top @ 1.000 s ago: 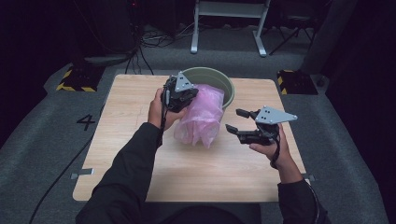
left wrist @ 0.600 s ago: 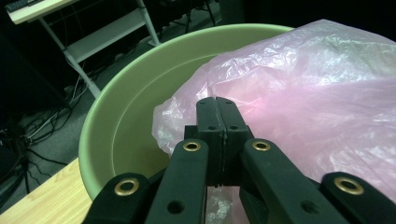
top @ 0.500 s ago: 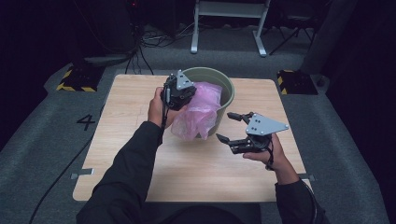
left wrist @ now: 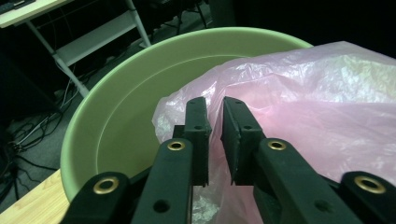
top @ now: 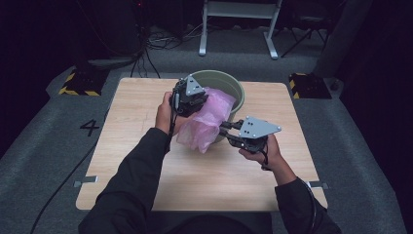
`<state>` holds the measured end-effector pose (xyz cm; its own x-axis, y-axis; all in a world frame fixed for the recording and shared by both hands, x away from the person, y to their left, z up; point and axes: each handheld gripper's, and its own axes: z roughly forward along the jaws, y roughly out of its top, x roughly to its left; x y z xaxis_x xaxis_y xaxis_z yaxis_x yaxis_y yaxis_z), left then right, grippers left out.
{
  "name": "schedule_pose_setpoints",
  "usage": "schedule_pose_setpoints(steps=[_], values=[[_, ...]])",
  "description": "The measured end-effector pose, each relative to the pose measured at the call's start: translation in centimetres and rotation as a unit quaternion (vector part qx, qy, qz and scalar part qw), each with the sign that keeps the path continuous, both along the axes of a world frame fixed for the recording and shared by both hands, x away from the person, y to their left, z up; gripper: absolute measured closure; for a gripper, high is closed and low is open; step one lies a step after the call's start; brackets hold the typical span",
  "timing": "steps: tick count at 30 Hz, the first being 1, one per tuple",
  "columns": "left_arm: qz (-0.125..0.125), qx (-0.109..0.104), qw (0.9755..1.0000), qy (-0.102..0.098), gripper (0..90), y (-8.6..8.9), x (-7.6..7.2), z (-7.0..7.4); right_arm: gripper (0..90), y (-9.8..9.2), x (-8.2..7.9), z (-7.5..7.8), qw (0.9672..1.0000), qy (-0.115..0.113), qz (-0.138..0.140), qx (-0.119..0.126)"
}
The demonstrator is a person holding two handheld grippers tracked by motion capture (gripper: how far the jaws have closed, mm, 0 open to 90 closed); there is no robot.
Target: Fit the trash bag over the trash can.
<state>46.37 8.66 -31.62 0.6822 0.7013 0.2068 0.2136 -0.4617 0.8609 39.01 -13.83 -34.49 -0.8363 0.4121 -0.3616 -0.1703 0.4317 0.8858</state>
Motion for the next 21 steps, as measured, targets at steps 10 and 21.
schedule_pose_setpoints(steps=[10,21], values=[[-0.014,-0.019,0.9997,-0.002,52.6,0.6,-0.6,0.3,90.0,-1.4,0.2,0.0,0.9998,0.006,-0.016,0.011],[-0.064,-0.02,0.9977,-0.011,17.3,2.5,-4.9,2.0,90.0,-3.0,1.8,-0.7,0.9976,0.041,-0.05,0.026]])
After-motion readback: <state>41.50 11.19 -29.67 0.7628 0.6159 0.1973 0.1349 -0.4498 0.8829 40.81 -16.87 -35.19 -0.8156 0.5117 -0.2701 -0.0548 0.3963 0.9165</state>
